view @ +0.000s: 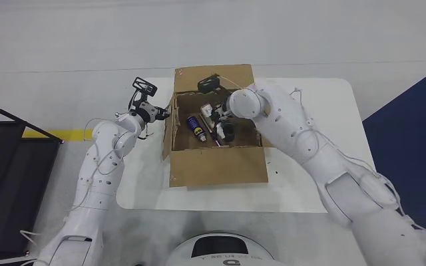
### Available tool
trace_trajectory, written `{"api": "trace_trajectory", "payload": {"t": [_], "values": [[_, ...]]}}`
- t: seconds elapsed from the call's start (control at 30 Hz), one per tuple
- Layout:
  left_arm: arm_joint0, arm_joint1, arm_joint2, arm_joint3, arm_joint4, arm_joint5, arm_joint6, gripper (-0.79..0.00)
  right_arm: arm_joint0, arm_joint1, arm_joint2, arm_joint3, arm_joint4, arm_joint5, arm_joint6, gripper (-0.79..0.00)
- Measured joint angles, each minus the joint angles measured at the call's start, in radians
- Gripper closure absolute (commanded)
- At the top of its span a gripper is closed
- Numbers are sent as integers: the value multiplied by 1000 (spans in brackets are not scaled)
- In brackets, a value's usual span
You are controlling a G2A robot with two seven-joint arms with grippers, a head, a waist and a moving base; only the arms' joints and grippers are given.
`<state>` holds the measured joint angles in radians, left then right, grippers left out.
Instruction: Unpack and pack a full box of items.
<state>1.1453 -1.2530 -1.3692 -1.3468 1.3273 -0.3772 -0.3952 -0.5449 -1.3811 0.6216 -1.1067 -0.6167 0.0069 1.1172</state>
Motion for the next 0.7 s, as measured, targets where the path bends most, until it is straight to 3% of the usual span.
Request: {"api": "trace_trajectory", "payload": {"t": [0.13, 0.17, 0.2, 0.33, 0.47, 0.57, 0.7], "values": [[0, 0, 0, 0, 0, 0, 0, -785, 43, -36, -44, 80, 4, 4, -5, -425], [0, 0, 0, 0, 0, 0, 0, -785, 50, -43, -51, 95, 4, 6, -7, -536], [0, 0, 0, 0, 0, 0, 0, -785, 59, -51, -59, 113, 4, 7, -11, -785], [0, 0, 0, 0, 0, 0, 0, -785, 79, -64, -59, 159, 3, 2, -23, -785], [0, 0, 0, 0, 0, 0, 0, -785, 76, -47, 4, 142, 39, -27, -51, -785], [0, 0, 0, 0, 0, 0, 0, -785, 42, -6, 112, 83, 91, -89, -80, -785], [0, 0, 0, 0, 0, 0, 0, -785, -94, 84, 346, -91, 129, -183, -111, -785]]}}
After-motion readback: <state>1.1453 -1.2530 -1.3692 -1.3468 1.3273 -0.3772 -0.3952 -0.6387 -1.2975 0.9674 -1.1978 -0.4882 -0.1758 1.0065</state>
